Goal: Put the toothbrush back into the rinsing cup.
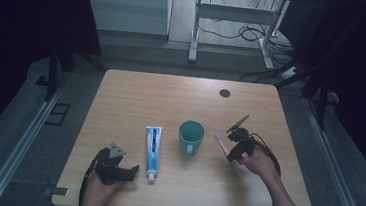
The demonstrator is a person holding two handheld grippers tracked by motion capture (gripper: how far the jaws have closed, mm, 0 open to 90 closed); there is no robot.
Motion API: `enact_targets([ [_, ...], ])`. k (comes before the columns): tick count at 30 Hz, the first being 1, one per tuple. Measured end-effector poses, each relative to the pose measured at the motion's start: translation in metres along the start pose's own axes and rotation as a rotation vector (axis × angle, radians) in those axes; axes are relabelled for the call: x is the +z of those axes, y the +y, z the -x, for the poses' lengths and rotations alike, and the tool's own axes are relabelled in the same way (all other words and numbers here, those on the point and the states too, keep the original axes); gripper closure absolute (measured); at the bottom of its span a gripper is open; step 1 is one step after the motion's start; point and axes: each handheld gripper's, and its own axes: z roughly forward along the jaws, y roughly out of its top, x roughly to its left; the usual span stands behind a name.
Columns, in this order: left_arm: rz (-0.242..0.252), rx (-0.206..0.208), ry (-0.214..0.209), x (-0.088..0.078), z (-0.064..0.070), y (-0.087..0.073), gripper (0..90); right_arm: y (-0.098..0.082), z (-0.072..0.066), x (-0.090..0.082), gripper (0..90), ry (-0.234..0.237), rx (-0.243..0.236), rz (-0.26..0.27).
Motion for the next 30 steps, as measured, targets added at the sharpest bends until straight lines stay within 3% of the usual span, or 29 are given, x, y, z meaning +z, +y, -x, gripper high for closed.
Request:
enact_targets([
  [13,0.000,0.000,0.000,0.000,0.000,0.000,4.6,0.021,-0.003,0.008,70.8,-0.039,-0.003,-0.090],
  [30,0.000,0.000,0.000,0.000,0.000,0.000,4.6,0.031,-0.006,0.018,74.1,-0.083,-0.022,-0.122],
])
